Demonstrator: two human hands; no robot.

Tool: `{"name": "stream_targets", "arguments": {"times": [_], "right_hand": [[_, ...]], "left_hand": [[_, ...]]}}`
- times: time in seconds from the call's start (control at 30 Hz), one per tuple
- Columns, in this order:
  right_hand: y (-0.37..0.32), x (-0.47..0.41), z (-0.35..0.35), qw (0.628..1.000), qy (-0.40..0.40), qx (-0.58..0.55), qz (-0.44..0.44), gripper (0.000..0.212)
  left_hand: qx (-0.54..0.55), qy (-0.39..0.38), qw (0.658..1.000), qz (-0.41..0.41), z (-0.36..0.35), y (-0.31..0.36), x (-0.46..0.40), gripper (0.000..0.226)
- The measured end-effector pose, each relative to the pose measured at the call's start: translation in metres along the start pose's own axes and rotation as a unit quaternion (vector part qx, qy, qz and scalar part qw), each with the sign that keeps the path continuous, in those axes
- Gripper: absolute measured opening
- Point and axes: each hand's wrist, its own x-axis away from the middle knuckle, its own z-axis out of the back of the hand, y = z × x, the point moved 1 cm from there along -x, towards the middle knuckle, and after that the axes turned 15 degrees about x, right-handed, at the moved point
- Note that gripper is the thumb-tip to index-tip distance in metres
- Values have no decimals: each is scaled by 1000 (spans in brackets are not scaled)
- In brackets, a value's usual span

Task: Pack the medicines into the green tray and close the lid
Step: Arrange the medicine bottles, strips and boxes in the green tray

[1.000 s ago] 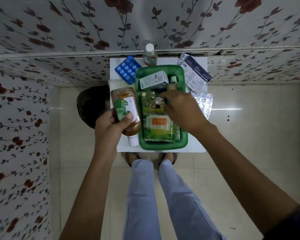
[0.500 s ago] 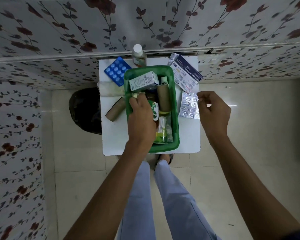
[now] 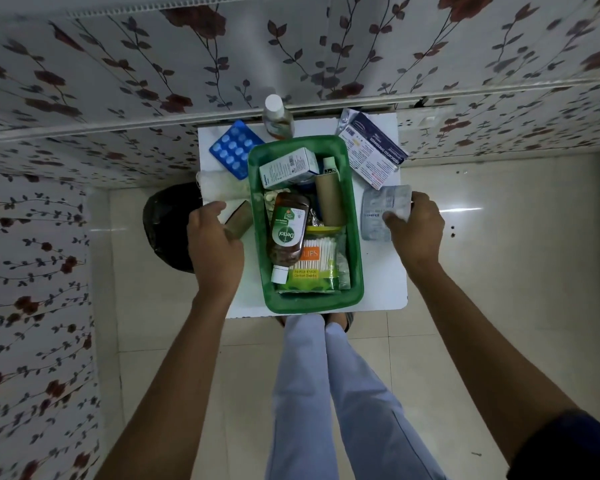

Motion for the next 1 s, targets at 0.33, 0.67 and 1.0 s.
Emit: {"name": "stream_targets", "arguments": {"times": [0.33,0.67,1.0], "right_hand": [[-50,72,72,968,133,-154,145,20],[-64,93,13,871,-6,111,478,39],[-65,48,51,964,38,-59,255,21]], "left_hand": [[-140,-116,983,-29,-29,-27,-33,27],[-11,-42,999,24,14,-1,-21,46],[133,-160,978,7,0,60,29,59]]}}
